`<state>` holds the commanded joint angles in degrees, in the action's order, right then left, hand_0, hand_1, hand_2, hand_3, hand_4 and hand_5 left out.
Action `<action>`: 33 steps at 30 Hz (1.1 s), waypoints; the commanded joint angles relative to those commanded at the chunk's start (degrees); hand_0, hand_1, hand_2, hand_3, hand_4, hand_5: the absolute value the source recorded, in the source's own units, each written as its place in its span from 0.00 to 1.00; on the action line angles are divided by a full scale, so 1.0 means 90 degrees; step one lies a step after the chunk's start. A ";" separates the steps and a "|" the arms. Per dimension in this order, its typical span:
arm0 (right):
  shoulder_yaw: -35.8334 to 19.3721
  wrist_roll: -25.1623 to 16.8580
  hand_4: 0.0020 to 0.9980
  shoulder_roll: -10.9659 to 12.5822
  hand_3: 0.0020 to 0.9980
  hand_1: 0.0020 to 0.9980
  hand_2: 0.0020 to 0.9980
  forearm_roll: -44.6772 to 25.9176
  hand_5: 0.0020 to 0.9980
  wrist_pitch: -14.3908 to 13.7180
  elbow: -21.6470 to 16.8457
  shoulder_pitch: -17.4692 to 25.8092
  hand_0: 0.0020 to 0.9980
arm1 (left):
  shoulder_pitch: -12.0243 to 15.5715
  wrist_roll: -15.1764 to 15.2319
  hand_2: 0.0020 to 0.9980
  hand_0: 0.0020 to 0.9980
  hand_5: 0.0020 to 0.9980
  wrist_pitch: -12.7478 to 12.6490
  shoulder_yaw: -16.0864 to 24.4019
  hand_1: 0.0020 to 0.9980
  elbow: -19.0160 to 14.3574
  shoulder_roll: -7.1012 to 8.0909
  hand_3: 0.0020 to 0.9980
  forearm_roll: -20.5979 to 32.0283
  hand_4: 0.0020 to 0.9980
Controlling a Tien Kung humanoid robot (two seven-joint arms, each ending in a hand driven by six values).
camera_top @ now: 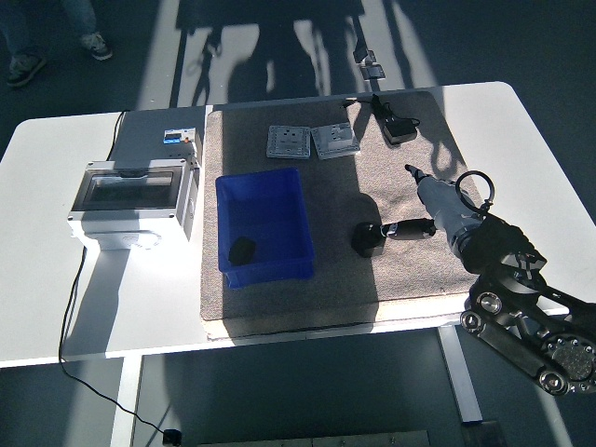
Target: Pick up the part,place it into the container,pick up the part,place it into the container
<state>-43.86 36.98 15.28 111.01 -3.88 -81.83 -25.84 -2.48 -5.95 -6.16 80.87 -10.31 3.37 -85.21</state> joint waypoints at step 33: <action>0.1813 0.0000 0.83 -0.0365 0.77 0.41 0.52 0.0018 0.35 -0.0119 0.1047 -0.1055 0.86 | -0.0023 -0.0008 0.64 0.67 0.66 0.0032 -0.0018 0.57 0.0000 -0.0006 0.63 -0.0003 0.66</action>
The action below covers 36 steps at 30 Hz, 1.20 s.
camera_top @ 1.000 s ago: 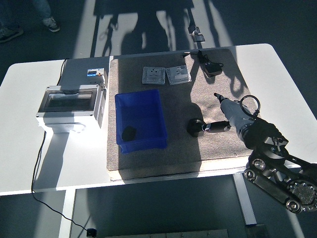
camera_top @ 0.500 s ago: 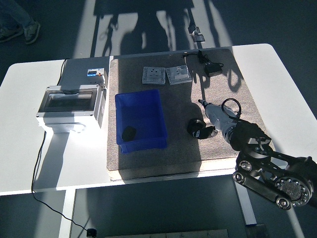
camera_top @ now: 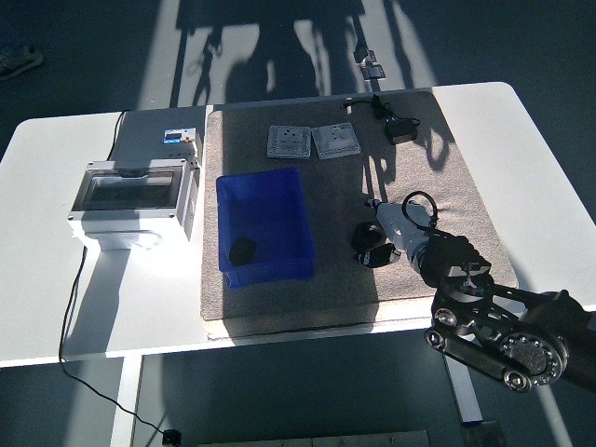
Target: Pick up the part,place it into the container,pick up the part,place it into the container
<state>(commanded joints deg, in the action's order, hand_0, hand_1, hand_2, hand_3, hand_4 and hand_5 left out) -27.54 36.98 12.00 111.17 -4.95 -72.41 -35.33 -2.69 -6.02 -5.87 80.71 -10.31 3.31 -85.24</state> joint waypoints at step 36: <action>0.1055 -0.2413 0.33 -0.0458 0.58 0.35 0.27 -0.0194 0.00 -0.1344 -0.0076 -0.1166 0.75 | -0.0009 0.0007 0.64 0.67 0.66 -0.0022 0.0069 0.57 0.0000 0.0040 0.63 -0.0083 0.65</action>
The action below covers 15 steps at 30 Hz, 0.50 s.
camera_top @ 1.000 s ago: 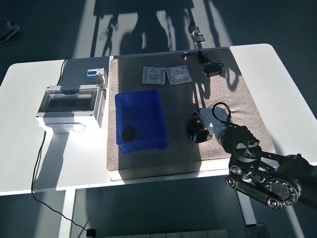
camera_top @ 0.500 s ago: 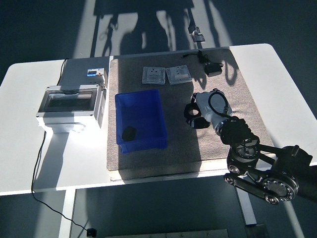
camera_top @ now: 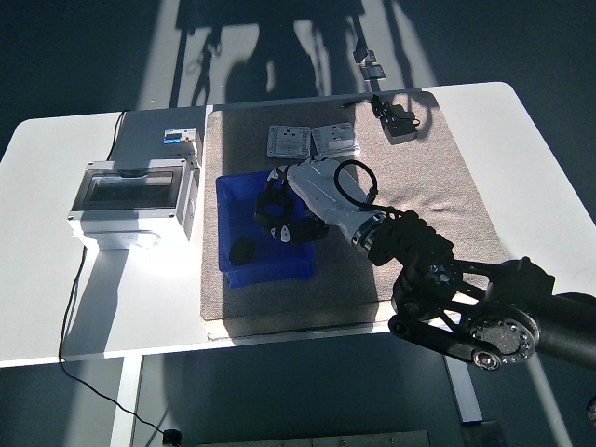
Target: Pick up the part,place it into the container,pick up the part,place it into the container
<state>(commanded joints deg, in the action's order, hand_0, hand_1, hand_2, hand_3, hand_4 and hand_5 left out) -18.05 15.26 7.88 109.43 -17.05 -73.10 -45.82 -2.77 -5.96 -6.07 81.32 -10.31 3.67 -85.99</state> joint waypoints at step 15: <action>0.0219 -0.0293 0.53 -0.0246 0.71 0.71 0.75 0.0007 0.11 0.0606 0.0415 -0.0199 0.85 | -0.0062 -0.0029 0.63 0.67 0.66 0.0009 0.0034 0.57 0.0000 0.0042 0.63 -0.0058 0.65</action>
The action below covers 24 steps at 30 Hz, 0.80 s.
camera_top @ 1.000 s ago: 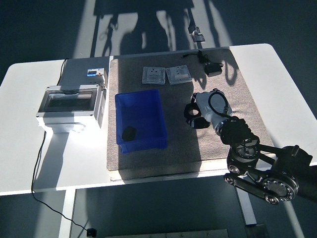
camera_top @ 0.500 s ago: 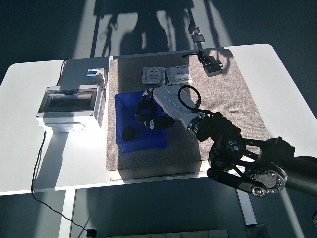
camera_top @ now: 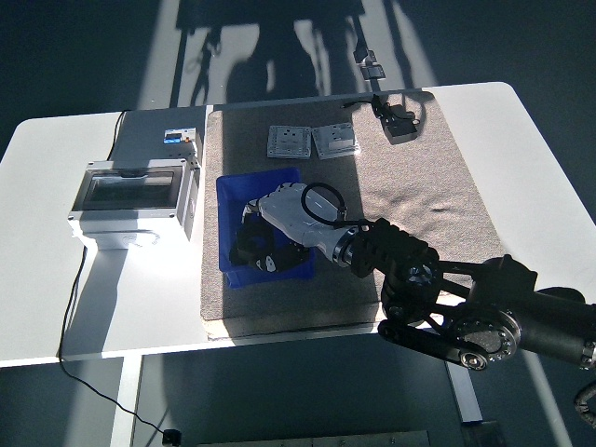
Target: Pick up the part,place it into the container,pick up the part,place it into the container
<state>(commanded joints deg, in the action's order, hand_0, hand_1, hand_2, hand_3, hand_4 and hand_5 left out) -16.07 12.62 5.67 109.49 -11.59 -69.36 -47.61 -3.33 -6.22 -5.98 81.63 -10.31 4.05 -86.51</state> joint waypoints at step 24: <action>-0.0667 -0.1002 0.69 0.0102 1.00 0.79 1.00 -0.0910 0.13 -0.1804 0.0066 0.0333 0.86 | 0.0024 0.0000 0.63 0.67 0.66 -0.0010 -0.0039 0.57 0.0000 0.0037 0.63 0.0047 0.66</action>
<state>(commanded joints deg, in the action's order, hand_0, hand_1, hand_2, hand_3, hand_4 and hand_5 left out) -22.08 3.60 6.58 101.31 -27.82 -68.76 -44.62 -3.11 -6.22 -6.07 81.28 -10.31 4.37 -86.09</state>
